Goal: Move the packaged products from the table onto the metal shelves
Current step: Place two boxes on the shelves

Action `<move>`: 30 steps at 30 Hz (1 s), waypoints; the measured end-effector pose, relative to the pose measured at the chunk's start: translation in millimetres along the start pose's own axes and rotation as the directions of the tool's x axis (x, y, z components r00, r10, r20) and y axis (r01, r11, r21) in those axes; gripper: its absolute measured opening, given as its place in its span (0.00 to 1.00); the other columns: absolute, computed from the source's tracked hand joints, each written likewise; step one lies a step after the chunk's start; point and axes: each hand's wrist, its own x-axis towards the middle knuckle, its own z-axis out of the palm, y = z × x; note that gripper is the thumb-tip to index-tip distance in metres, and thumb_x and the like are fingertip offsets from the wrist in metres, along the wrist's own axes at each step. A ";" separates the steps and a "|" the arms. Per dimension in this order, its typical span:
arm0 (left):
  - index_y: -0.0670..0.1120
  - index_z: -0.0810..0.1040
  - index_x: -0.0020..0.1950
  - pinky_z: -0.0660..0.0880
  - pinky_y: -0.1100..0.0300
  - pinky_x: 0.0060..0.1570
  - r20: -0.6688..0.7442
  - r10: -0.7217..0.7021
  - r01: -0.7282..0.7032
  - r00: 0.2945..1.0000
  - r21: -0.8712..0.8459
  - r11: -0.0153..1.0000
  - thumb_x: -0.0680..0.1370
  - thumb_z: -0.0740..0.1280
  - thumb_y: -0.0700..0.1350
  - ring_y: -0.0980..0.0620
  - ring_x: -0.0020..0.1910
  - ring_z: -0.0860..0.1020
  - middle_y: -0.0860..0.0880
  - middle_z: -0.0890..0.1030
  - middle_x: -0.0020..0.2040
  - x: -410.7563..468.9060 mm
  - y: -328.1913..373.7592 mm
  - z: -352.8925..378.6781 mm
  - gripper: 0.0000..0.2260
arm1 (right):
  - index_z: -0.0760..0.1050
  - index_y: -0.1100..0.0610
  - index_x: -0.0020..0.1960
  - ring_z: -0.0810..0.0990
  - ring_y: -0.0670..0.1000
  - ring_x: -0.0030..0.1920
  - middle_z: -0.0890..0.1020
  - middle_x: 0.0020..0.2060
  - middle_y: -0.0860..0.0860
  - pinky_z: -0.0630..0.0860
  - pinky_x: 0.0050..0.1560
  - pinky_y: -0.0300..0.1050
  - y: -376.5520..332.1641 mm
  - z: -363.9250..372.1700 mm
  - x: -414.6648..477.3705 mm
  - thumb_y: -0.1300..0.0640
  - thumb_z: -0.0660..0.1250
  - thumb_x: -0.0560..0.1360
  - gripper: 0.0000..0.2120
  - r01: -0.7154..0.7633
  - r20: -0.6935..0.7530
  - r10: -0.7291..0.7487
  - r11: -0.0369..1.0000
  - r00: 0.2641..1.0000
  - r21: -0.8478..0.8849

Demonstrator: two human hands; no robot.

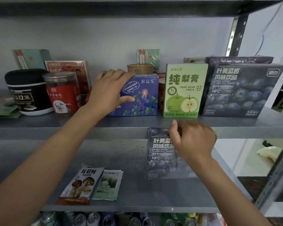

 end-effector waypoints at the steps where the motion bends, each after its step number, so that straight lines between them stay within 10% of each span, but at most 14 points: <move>1: 0.49 0.69 0.71 0.60 0.51 0.60 -0.002 -0.005 0.005 1.000 -0.002 1.000 0.69 0.72 0.60 0.43 0.62 0.72 0.47 0.75 0.63 1.7 -0.9 2.2 0.34 | 0.68 0.57 0.22 0.59 0.52 0.20 0.67 0.18 0.51 0.44 0.31 0.36 0.1 0.3 0.0 0.50 0.54 0.75 0.24 0.009 -0.005 -0.009 1.000 1.000 0.000; 7: 0.49 0.66 0.73 0.58 0.51 0.66 0.004 -0.012 0.012 1.000 0.010 1.000 0.70 0.71 0.60 0.44 0.66 0.69 0.46 0.73 0.68 1.6 -5.1 12.0 0.34 | 0.68 0.57 0.23 0.63 0.53 0.20 0.68 0.18 0.52 0.53 0.31 0.39 0.2 2.3 -2.2 0.51 0.55 0.75 0.23 0.030 -0.034 -0.030 1.000 0.999 -0.002; 13: 0.52 0.53 0.79 0.45 0.47 0.74 -0.057 -0.041 0.042 0.998 0.019 0.999 0.76 0.64 0.59 0.44 0.77 0.48 0.44 0.49 0.79 -43.1 4.6 6.6 0.35 | 0.70 0.57 0.24 0.67 0.55 0.20 0.70 0.18 0.53 0.55 0.32 0.40 -4.5 5.3 -19.2 0.51 0.55 0.75 0.22 0.045 0.002 -0.045 0.999 0.999 0.015; 20: 0.41 0.72 0.68 0.60 0.45 0.68 -0.068 -0.345 0.341 0.936 -0.057 0.938 0.82 0.52 0.57 0.42 0.68 0.69 0.41 0.73 0.67 -158.1 -41.6 18.1 0.25 | 0.68 0.56 0.24 0.59 0.50 0.22 0.68 0.18 0.50 0.59 0.31 0.40 -35.9 22.2 -71.9 0.50 0.52 0.76 0.24 0.009 0.218 -0.030 0.995 0.975 0.098; 30: 0.41 0.73 0.67 0.60 0.48 0.69 -0.076 -0.223 0.227 0.972 0.044 0.973 0.83 0.50 0.55 0.42 0.62 0.71 0.41 0.76 0.64 -228.7 -163.7 -0.1 0.24 | 0.69 0.56 0.23 0.65 0.54 0.19 0.69 0.18 0.51 0.61 0.29 0.40 -185.0 80.2 -91.8 0.50 0.53 0.75 0.24 0.037 0.281 -0.074 0.990 0.957 0.137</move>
